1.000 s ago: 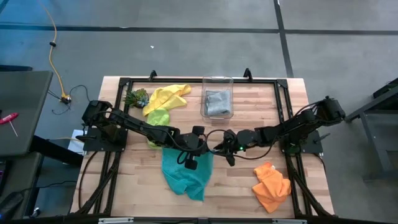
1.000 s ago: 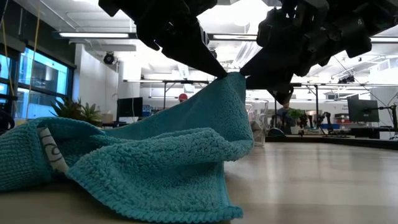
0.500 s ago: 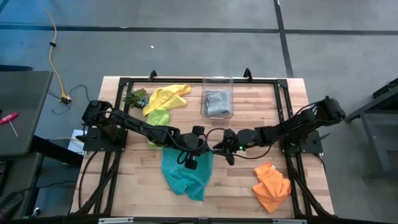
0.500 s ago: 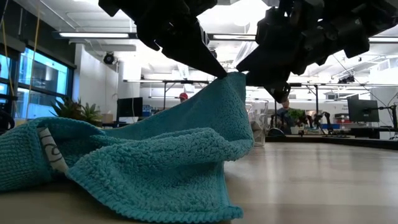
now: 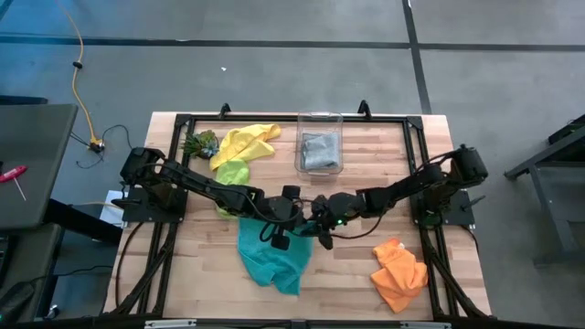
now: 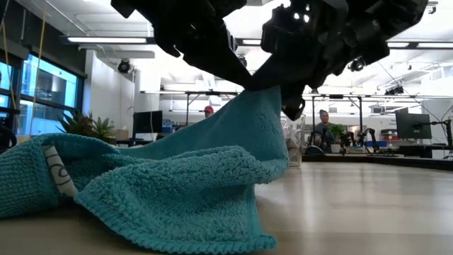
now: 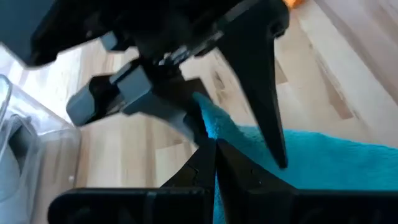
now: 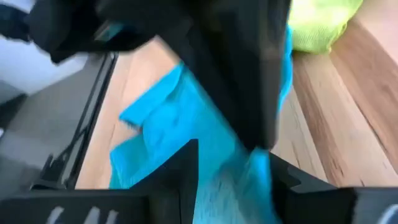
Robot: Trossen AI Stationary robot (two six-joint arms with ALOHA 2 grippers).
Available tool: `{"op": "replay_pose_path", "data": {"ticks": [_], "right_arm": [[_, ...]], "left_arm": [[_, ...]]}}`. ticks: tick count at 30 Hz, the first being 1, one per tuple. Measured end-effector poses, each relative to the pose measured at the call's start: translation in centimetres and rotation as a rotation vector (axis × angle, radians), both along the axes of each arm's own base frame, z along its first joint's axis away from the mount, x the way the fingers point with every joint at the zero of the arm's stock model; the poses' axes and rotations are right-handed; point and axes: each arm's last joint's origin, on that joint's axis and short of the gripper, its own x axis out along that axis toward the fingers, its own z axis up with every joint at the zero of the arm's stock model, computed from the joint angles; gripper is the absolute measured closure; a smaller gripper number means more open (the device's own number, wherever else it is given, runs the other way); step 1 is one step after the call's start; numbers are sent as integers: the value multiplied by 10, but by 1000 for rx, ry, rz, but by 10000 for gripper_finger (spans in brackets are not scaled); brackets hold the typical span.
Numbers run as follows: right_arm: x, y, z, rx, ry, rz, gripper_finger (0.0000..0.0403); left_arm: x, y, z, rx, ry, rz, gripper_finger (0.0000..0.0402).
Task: Fold microfiber towels
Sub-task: Fold the blue microfiber cloth
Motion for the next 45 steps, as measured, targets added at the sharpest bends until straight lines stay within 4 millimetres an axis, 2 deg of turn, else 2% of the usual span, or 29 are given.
{"op": "replay_pose_path", "data": {"ticks": [4, 11, 17, 29, 32, 37, 45], "right_arm": [[-8, -6, 9, -37, 40, 6, 304], [-20, -13, 31, -80, 11, -18, 307], [-24, -10, 26, -84, 78, -7, 307], [-24, -11, 27, -94, 65, -26, 309], [-24, -11, 27, -93, 65, -25, 326], [-24, -10, 27, -74, 69, -15, 392], [-24, -10, 27, -48, 79, -15, 399]], "left_arm": [[0, 1, 0, 2, 0, 4, 401], [0, 0, 0, 1, 0, 3, 401], [0, 0, 0, 4, -6, 9, 401], [1, 0, 0, 5, -5, 9, 401], [0, 0, 0, 5, -5, 9, 401], [1, 0, 0, 8, -5, 8, 401], [1, 3, 0, -24, -9, 41, 393]]}}
